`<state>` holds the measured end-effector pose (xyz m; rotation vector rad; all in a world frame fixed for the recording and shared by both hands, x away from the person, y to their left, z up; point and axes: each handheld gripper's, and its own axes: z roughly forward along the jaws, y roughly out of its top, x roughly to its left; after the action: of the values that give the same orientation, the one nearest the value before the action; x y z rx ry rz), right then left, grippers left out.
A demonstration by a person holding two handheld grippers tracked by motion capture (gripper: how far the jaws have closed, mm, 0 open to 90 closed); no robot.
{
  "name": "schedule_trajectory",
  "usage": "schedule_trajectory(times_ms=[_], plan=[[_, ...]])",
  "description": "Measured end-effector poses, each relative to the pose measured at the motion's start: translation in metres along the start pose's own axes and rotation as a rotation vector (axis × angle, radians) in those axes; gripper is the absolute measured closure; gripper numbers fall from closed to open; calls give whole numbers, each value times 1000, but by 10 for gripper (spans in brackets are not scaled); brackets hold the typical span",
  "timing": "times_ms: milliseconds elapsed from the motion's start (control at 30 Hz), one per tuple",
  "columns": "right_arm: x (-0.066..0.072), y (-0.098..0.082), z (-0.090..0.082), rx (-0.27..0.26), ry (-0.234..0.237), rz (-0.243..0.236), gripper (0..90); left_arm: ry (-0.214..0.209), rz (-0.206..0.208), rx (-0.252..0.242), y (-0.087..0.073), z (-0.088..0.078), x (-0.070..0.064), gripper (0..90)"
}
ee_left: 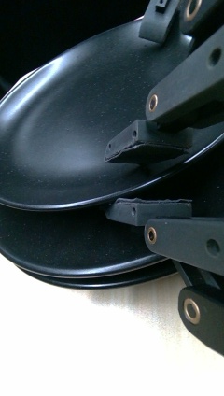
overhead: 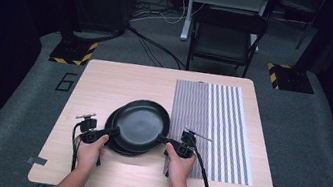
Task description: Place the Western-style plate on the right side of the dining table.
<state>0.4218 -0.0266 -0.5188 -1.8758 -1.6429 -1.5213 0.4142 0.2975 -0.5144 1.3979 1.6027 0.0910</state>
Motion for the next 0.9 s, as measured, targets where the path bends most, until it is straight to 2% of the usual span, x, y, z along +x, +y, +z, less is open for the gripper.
schedule_trajectory(times_ms=[33,67,100,333,500,633,833,900], plan=[[2,-1,0,-8,-17,-20,716,0,0,0,0,0,0,707],[2,-1,0,-8,-17,-20,716,7,-2,-9,-1,0,-1,707],[4,-2,1,-18,-42,-46,717,5,-1,-23,-4,-1,-2,708],[6,-3,2,-34,-60,-44,724,14,-2,-60,-11,-3,-4,705],[6,-4,2,-43,-67,-33,727,-1,-54,-106,-18,-4,-4,718],[7,-4,2,-50,-72,-16,729,5,-48,-130,-20,-4,-5,719],[9,-7,3,-74,-79,-7,728,17,-67,-163,-25,-4,-7,722],[10,-8,4,-77,-92,-20,728,13,-67,-175,-27,-5,-8,722]])
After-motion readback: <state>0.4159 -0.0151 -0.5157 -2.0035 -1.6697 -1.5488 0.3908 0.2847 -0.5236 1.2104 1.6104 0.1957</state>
